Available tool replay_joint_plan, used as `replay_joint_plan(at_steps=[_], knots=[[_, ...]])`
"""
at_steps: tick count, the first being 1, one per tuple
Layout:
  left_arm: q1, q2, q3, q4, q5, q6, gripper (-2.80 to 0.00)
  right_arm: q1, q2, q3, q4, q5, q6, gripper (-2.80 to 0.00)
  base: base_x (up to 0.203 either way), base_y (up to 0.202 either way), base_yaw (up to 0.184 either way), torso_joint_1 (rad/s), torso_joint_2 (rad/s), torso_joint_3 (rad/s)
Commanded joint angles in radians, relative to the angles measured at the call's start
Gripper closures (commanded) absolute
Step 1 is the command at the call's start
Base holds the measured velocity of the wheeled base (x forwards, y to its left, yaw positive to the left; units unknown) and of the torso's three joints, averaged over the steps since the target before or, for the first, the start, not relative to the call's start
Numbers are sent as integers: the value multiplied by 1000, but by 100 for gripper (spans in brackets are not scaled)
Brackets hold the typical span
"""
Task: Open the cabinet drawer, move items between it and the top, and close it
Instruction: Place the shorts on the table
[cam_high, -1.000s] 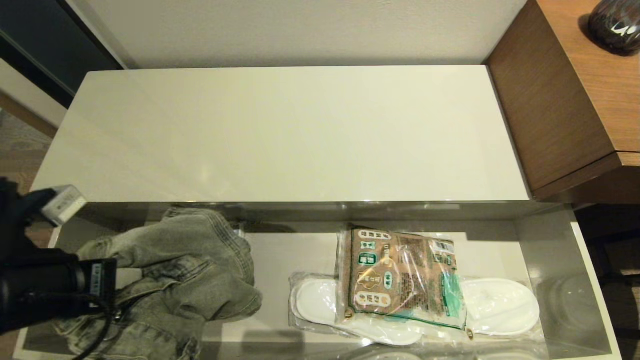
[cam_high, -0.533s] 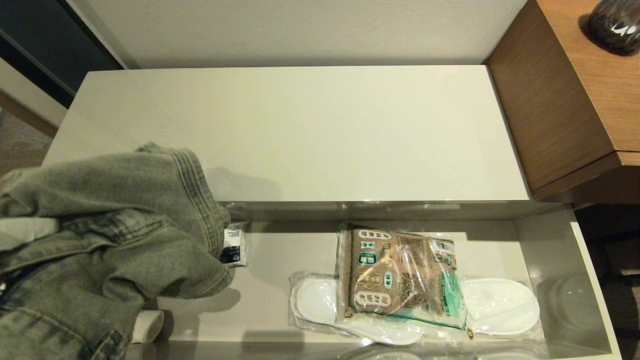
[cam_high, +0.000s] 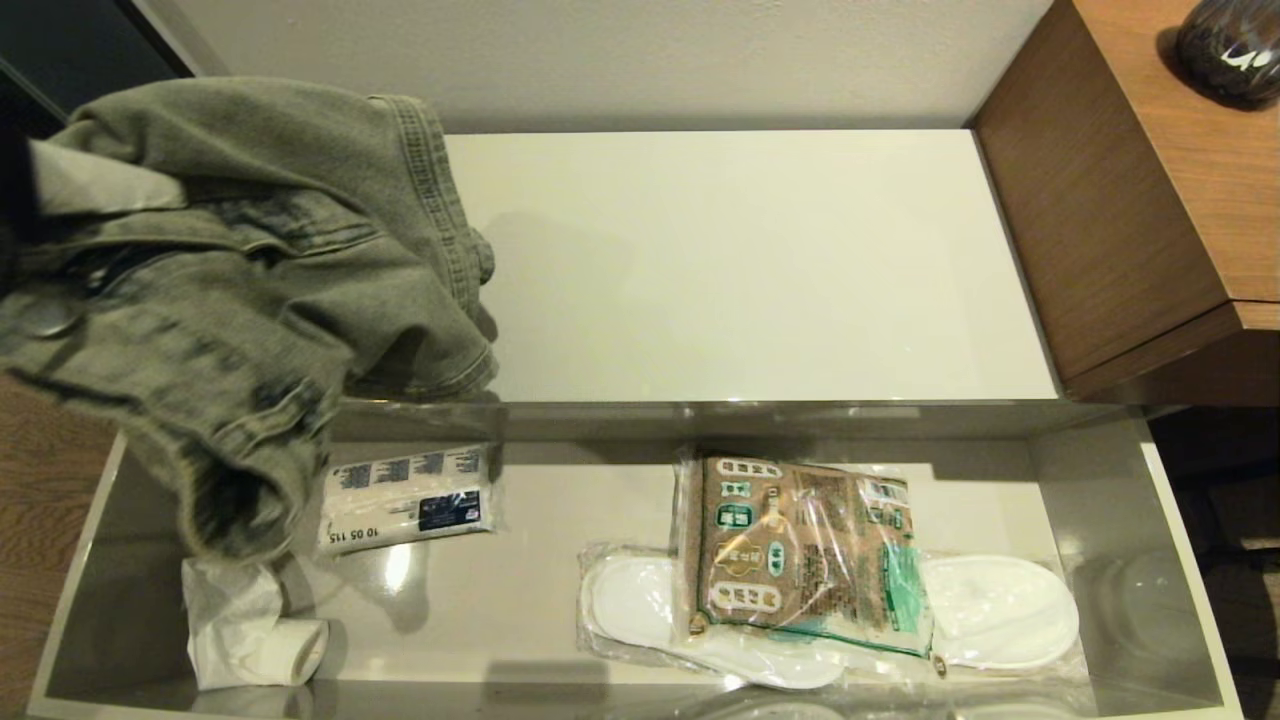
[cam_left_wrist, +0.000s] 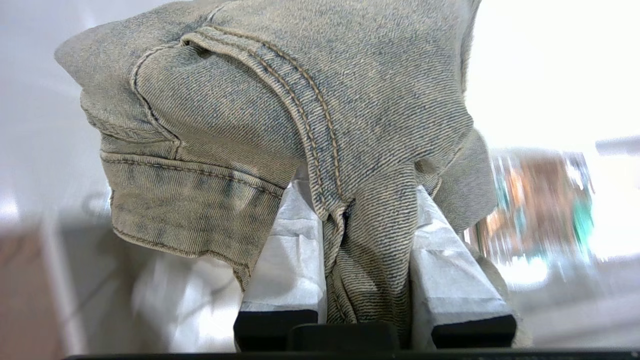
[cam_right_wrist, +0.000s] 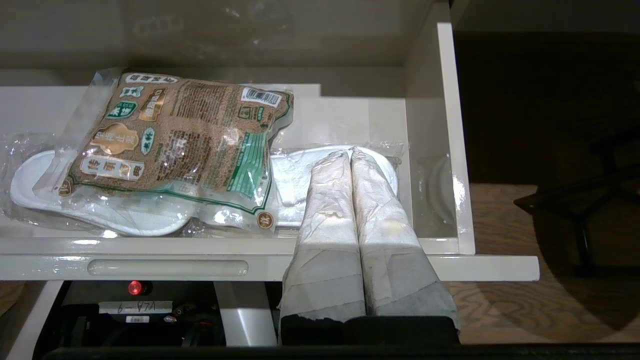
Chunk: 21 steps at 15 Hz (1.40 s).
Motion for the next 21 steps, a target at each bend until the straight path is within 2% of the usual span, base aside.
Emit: replay_joint_plan(at_steps=[1,4,6,7,9,10,13,16,21], knots=[[-2,353,-139,-105,7,-3,0,0,1,0,0,0,-1,0,0,0,0,0,0,0],[-3,672,-275,-265,34,11,0,0,1,0,0,0,-1,0,0,0,0,0,0,0],[-5,861,-306,-386,108,30,0,0,1,0,0,0,-1,0,0,0,0,0,0,0],[-7,920,-317,-439,166,37,0,0,1,0,0,0,-1,0,0,0,0,0,0,0],[-8,940,-319,-469,209,27,0,0,1,0,0,0,-1,0,0,0,0,0,0,0],[-4,912,-321,-466,219,25,-280,0,1,0,0,0,-1,0,0,0,0,0,0,0],[-2,876,-322,-450,220,19,-280,0,1,0,0,0,-1,0,0,0,0,0,0,0],[-6,705,-293,-423,217,14,-280,0,1,0,0,0,-1,0,0,0,0,0,0,0],[-22,400,-89,-358,214,8,-280,0,1,0,0,0,-1,0,0,0,0,0,0,0]])
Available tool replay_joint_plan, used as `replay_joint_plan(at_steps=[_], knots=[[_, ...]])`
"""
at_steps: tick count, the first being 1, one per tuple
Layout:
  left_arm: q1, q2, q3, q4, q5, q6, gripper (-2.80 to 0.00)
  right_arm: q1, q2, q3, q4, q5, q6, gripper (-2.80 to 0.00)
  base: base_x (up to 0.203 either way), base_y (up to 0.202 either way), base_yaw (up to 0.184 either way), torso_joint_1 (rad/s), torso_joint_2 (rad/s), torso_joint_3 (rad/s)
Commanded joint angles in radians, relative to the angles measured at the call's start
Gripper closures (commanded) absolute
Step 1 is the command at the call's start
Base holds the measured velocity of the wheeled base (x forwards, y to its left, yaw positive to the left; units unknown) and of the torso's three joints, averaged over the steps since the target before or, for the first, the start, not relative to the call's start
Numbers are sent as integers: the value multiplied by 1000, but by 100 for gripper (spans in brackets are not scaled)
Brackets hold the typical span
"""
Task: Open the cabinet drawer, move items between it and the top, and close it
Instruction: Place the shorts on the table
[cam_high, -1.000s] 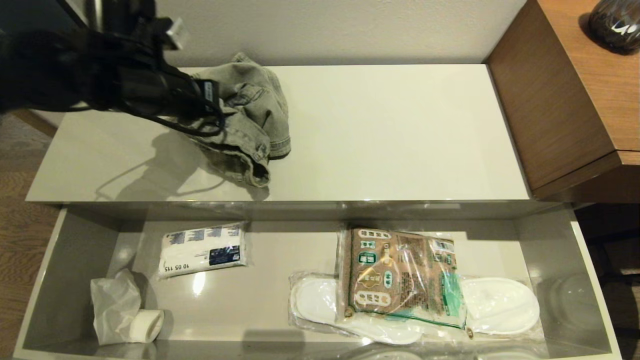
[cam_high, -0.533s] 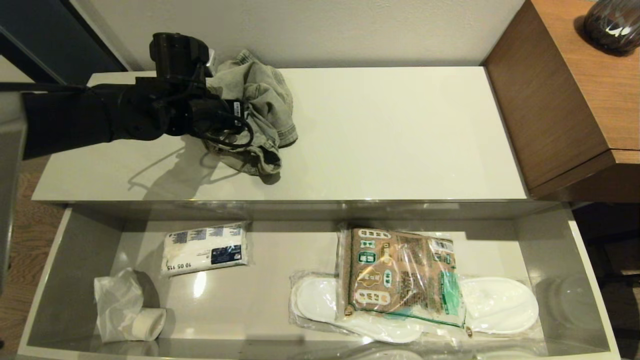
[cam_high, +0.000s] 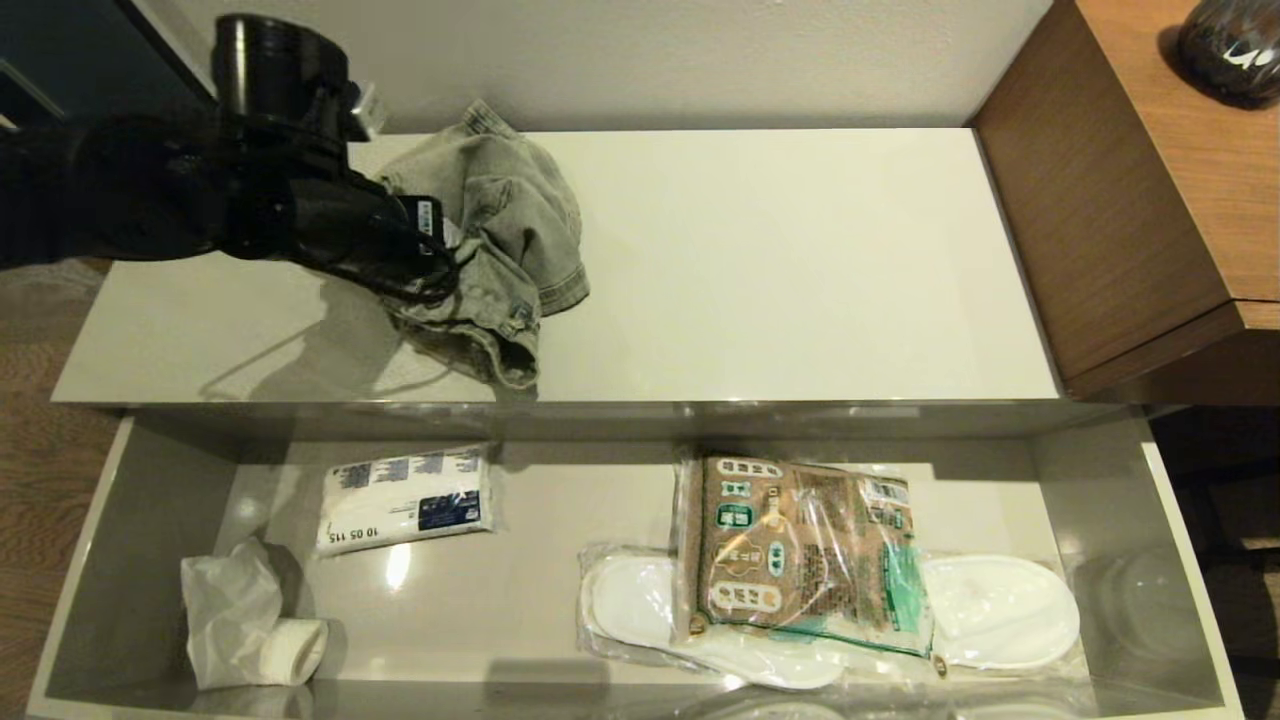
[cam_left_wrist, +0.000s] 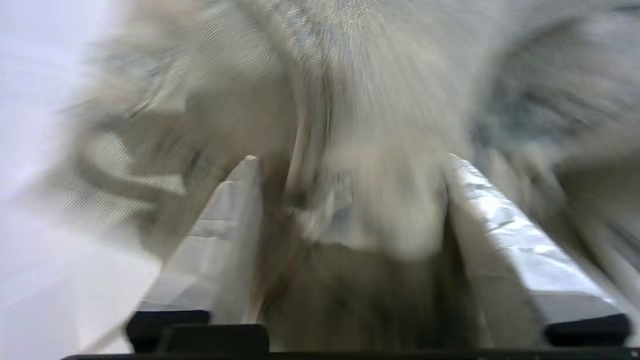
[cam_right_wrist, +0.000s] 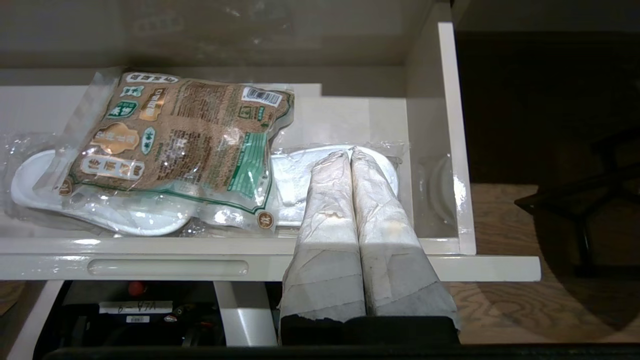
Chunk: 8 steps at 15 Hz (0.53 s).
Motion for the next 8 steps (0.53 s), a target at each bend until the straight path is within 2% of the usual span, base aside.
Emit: replay_joint_plan(at_steps=[1,3,6,8], knots=[[-12,-205,88,32,0,-1,-280,0,1,0,0,0,-1,0,0,0,0,0,0,0],[-19,-229,113,81,0,-1,-280,0,1,0,0,0,-1,0,0,0,0,0,0,0],[-44,-215,132,87,9,-9,-280,0,1,0,0,0,-1,0,0,0,0,0,0,0],[-56,-290,165,125,18,-25,-280,0,1,0,0,0,-1,0,0,0,0,0,0,0]])
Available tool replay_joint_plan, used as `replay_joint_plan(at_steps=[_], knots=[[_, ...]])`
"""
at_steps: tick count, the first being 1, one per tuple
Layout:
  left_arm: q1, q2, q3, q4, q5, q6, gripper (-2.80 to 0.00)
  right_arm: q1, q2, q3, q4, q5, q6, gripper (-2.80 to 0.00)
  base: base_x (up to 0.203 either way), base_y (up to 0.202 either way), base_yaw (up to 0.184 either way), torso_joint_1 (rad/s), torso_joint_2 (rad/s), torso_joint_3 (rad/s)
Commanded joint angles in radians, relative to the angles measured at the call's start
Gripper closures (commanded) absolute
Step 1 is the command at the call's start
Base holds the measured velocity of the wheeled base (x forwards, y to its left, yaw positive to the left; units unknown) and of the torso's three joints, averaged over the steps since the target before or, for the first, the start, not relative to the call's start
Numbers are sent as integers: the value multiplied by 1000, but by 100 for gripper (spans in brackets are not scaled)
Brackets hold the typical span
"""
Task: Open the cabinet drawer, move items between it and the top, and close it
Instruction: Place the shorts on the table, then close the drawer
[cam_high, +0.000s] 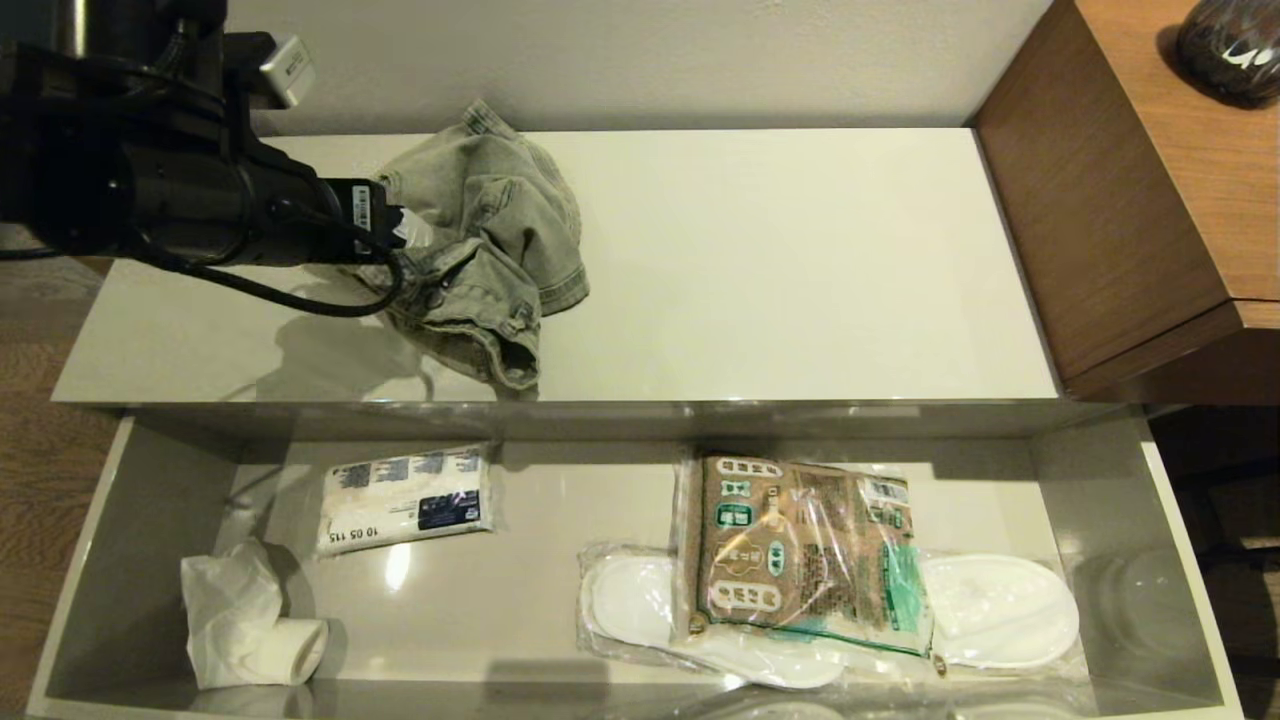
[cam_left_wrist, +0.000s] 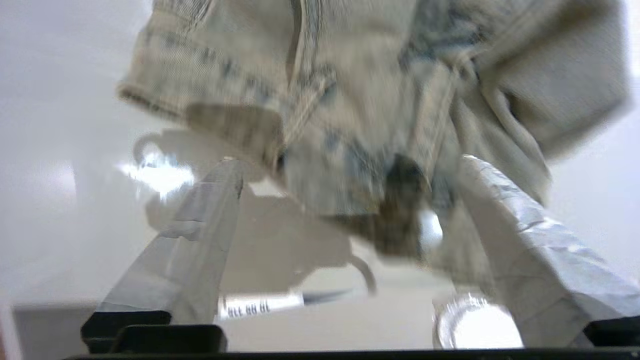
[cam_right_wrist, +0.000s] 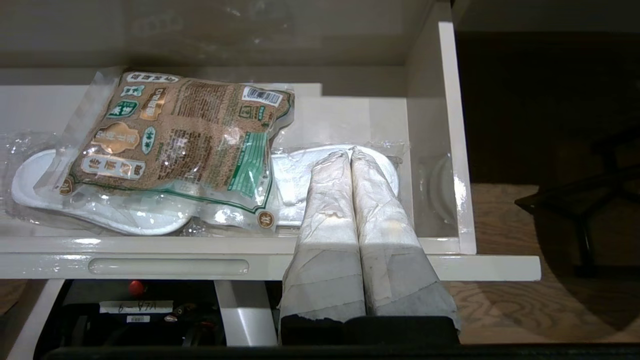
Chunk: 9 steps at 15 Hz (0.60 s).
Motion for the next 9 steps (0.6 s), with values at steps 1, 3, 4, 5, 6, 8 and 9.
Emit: replay_joint_plan(at_steps=[1,3,4,5,6,8,9], knots=[[-12,-84,37,39,10,-14,-280,0,1,0,0,0,-1,0,0,0,0,0,0,0],[-16,-154,109,105,14,-25,-280,0,1,0,0,0,-1,0,0,0,0,0,0,0],[-17,-243,183,137,17,-30,-280,0,1,0,0,0,-1,0,0,0,0,0,0,0],[-17,-346,261,168,20,-32,0,0,1,0,0,0,-1,0,0,0,0,0,0,0],[-15,-448,343,212,21,-35,0,0,1,0,0,0,-1,0,0,0,0,0,0,0],[4,-583,453,331,23,-40,0,0,1,0,0,0,-1,0,0,0,0,0,0,0],[14,-613,484,384,23,-42,0,0,1,0,0,0,-1,0,0,0,0,0,0,0]])
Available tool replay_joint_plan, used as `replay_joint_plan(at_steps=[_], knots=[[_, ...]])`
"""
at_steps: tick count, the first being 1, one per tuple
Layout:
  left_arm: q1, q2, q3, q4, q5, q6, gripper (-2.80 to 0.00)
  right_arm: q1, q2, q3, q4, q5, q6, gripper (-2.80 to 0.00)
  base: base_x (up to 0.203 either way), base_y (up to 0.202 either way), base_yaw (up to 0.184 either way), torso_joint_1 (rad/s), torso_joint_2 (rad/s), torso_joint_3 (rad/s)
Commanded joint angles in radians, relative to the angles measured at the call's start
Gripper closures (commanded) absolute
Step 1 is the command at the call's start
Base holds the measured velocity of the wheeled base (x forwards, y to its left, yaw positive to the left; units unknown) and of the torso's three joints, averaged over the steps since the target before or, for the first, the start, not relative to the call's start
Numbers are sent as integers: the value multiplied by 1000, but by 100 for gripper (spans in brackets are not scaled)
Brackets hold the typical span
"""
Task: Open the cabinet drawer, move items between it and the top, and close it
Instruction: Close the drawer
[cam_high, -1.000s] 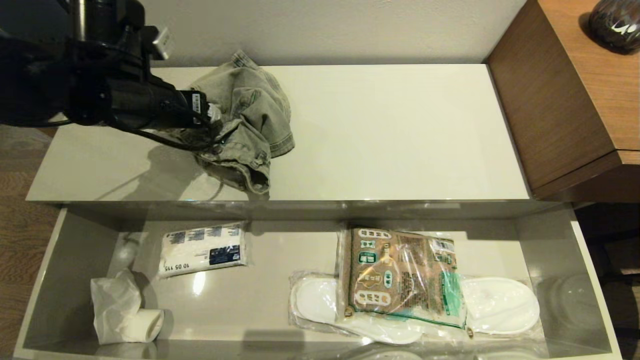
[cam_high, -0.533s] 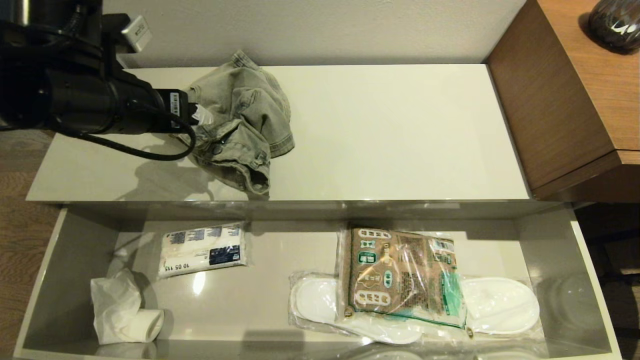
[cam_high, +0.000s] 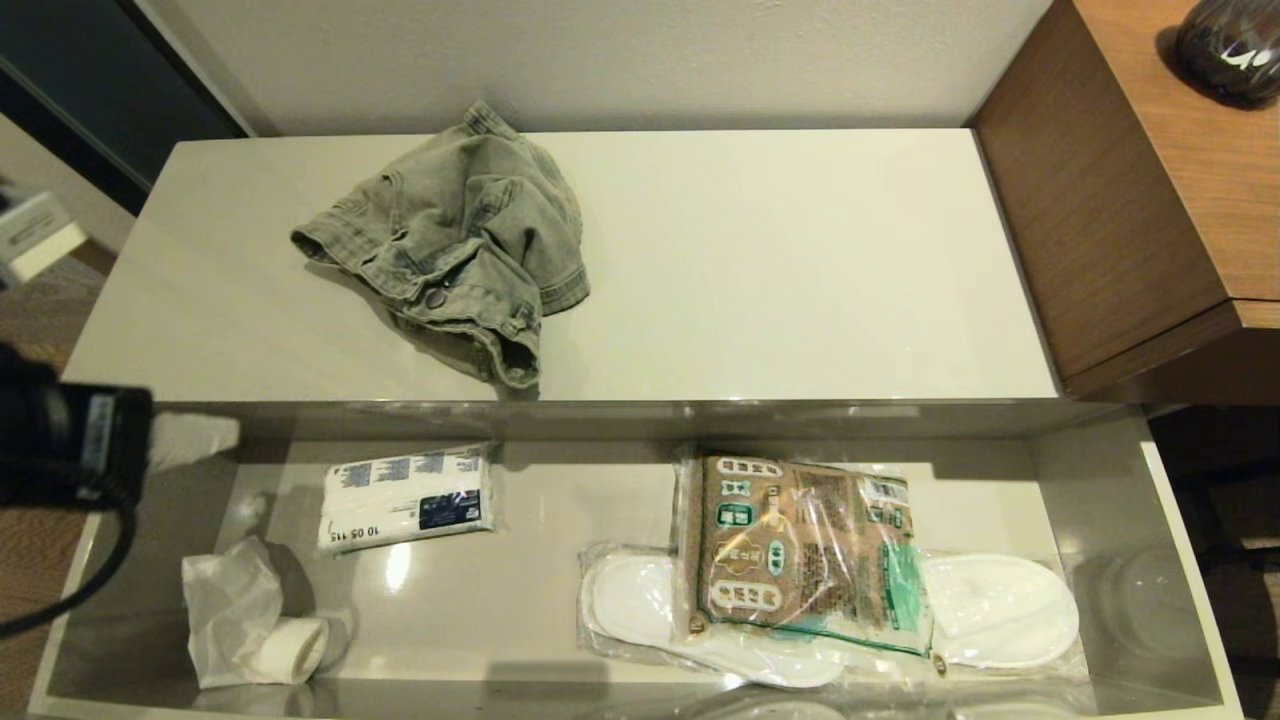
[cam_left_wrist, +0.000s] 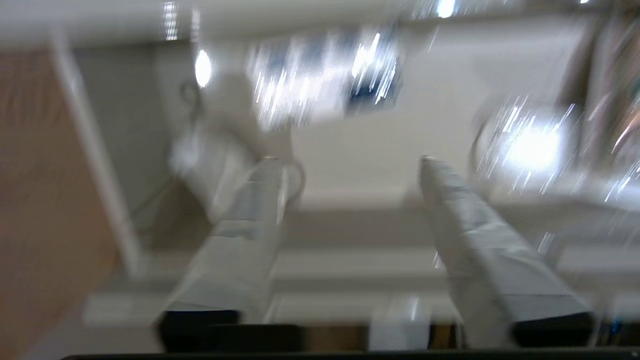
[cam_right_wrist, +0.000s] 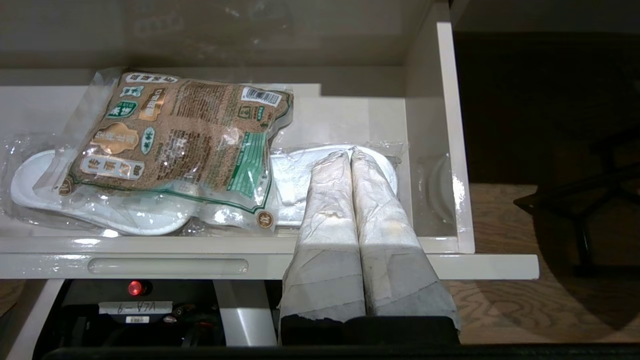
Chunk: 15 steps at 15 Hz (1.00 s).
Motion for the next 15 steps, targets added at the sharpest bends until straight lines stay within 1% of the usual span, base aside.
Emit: replay_joint_plan(at_steps=[1,5,7,8,9,10,11,12,13,14,15], knots=[[20,-184,61,85,3,-2,0,0,1,0,0,0,-1,0,0,0,0,0,0,0],[53,-320,63,216,-3,2,0,0,1,0,0,0,-1,0,0,0,0,0,0,0],[59,-334,65,238,-5,3,0,0,1,0,0,0,-1,0,0,0,0,0,0,0],[67,-375,66,265,-11,4,0,0,1,0,0,0,-1,0,0,0,0,0,0,0],[80,-451,64,305,-24,5,0,0,1,0,0,0,-1,0,0,0,0,0,0,0],[94,-526,57,359,-45,6,0,0,1,0,0,0,-1,0,0,0,0,0,0,0],[106,-574,24,436,-70,7,0,0,1,0,0,0,-1,0,0,0,0,0,0,0],[120,-599,-28,545,-97,7,0,0,1,0,0,0,-1,0,0,0,0,0,0,0],[150,-638,-59,632,-126,4,0,0,1,0,0,0,-1,0,0,0,0,0,0,0],[183,-678,-62,678,-156,1,0,0,1,0,0,0,-1,0,0,0,0,0,0,0],[209,-729,-41,711,-195,12,0,0,1,0,0,0,-1,0,0,0,0,0,0,0]])
